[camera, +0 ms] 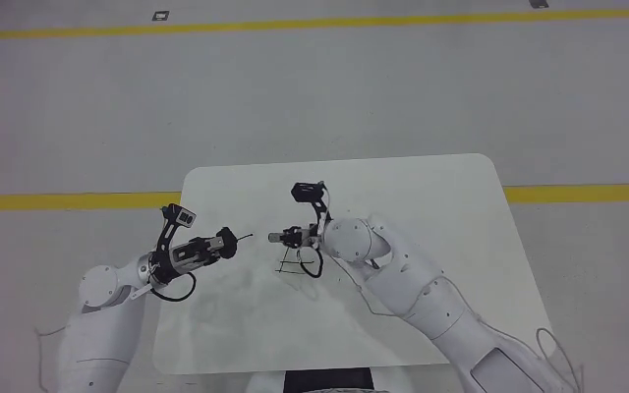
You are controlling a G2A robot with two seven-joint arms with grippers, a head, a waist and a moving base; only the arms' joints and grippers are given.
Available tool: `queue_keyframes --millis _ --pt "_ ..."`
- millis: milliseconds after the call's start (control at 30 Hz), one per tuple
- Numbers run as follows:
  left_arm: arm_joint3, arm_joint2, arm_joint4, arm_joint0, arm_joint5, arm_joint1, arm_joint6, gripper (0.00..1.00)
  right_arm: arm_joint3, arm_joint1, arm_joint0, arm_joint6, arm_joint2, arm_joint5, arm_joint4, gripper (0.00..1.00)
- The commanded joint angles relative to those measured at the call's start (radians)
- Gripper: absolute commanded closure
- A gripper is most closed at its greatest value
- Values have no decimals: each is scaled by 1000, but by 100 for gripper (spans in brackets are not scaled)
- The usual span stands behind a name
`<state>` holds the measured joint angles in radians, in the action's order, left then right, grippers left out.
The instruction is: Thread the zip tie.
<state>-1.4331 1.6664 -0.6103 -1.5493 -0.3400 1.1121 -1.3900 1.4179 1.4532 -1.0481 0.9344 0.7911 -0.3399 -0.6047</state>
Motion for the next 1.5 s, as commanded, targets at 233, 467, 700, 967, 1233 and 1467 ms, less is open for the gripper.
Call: queue_keyframes --millis 233,467,700,967,1233,1467 --pt "0 0 0 0 0 0 0 100 -2 4 3 19 -2 0 -8 0" --pt "0 0 0 0 0 0 0 100 7 8 -11 37 -3 3 58 0" --pt "0 0 0 0 0 0 0 100 -41 27 -13 17 6 0 151 0" --pt "0 0 0 0 0 0 0 100 -104 58 -28 -58 14 0 202 0" --pt "0 0 0 0 0 0 0 100 -159 83 -41 -124 22 0 234 0" --pt "0 0 0 0 0 0 0 100 -159 83 -41 -124 22 0 234 0"
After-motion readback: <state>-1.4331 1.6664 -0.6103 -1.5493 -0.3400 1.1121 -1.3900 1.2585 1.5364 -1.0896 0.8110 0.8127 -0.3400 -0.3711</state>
